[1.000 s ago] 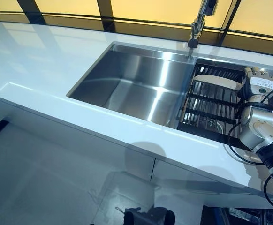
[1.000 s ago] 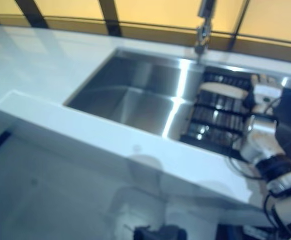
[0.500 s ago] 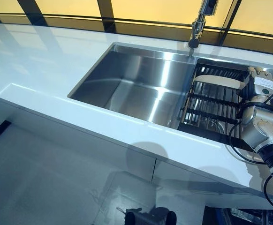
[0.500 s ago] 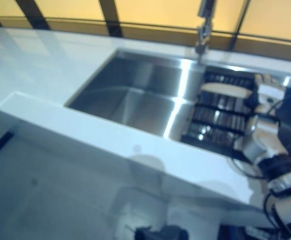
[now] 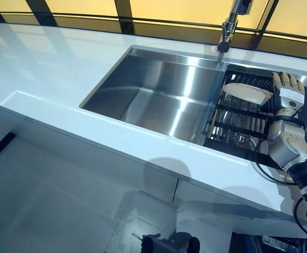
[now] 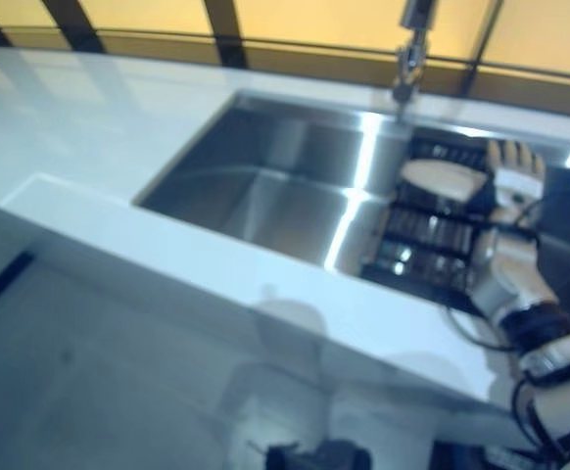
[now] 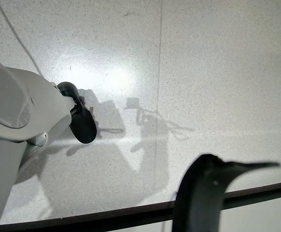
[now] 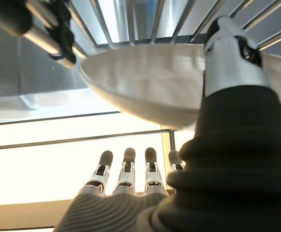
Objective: Take plates into dishwasher
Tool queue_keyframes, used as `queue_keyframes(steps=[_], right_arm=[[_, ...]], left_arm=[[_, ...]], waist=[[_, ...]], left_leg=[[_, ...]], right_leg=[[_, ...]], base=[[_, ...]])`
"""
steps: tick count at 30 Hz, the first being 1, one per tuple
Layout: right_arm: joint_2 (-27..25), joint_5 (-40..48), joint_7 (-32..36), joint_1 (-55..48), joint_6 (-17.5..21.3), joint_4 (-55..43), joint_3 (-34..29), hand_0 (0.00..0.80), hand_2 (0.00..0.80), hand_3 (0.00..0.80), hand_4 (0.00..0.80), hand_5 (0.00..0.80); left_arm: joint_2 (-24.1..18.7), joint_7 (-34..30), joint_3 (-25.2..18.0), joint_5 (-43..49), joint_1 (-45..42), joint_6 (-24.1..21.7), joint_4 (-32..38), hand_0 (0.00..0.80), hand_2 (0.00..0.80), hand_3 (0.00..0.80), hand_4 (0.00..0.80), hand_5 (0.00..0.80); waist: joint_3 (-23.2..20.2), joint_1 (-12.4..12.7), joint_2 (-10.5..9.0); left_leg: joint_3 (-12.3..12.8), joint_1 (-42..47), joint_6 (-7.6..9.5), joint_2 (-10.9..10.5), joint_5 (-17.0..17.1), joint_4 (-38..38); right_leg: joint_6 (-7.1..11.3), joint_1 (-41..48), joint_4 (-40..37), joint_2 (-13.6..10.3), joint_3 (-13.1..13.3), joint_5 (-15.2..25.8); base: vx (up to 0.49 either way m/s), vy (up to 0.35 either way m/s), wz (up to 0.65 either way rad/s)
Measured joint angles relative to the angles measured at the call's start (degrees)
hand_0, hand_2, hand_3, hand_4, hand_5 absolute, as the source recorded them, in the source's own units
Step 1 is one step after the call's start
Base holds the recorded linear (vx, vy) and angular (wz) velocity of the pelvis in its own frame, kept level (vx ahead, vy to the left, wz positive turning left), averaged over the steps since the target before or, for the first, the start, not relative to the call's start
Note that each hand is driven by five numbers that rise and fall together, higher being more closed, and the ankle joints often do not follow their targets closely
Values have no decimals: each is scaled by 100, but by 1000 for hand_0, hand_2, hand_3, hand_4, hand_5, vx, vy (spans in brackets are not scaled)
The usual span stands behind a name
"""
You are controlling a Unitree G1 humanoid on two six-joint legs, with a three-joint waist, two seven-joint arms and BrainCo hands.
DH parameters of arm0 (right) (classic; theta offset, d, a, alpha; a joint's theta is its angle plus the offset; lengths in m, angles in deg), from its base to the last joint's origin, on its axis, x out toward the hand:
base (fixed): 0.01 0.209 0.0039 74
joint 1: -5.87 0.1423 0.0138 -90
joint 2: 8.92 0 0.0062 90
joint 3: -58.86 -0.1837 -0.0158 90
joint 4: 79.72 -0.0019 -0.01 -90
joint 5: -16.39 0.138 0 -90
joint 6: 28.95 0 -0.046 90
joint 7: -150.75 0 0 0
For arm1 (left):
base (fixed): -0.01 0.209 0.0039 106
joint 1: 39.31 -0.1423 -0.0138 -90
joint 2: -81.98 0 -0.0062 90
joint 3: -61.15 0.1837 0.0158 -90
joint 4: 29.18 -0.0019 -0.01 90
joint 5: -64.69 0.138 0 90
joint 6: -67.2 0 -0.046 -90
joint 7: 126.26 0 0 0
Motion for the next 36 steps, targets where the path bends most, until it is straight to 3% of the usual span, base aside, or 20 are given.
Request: queue_keyframes(steps=[12,13,14,15,22,36], right_arm=[[26,47,-746,274,-117,489,183,0,0,0,0,0],[26,65,-807,275,-118,489,185,82,82,82,82,82],[26,101,-878,277,-119,489,186,298,298,298,298,298],[26,131,-880,281,-119,490,186,800,800,800,800,800],[18,276,-1008,526,-208,643,199,800,800,800,800,800],[-89,284,-850,910,-160,847,197,800,800,800,800,800]], left_arm=[[8,-1,29,-53,-57,-20,6,0,0,0,0,0],[9,-2,32,-53,-57,-25,8,0,0,0,0,0],[8,-2,44,-54,-57,-34,12,0,0,0,0,0],[6,-3,75,-54,-58,-50,18,0,0,0,0,0],[5,-2,94,-201,-58,-86,126,0,0,0,0,0],[-1,-3,114,-208,-58,-104,238,0,0,0,0,0]], waist=[[-16,180,134],[-15,185,135],[-14,188,137],[-10,206,146],[42,283,224],[68,280,184]], left_leg=[[-139,-287,3,-24,78,-3],[-154,-299,1,-24,83,-3],[-157,-312,0,-24,84,-3],[-158,-319,0,-25,85,-3],[-159,-376,3,-31,93,-7],[-157,-379,3,-29,93,-9]], right_leg=[[12,-224,0,-25,-140,16],[12,-230,0,-25,-146,15],[12,-240,0,-24,-150,15],[12,-246,0,-26,-151,15],[16,-311,1,-30,-154,20],[17,-316,1,-28,-155,20]], base=[[-10,4,5],[2,13,8],[-7,15,4],[0,0,0],[0,0,0],[0,0,0]])
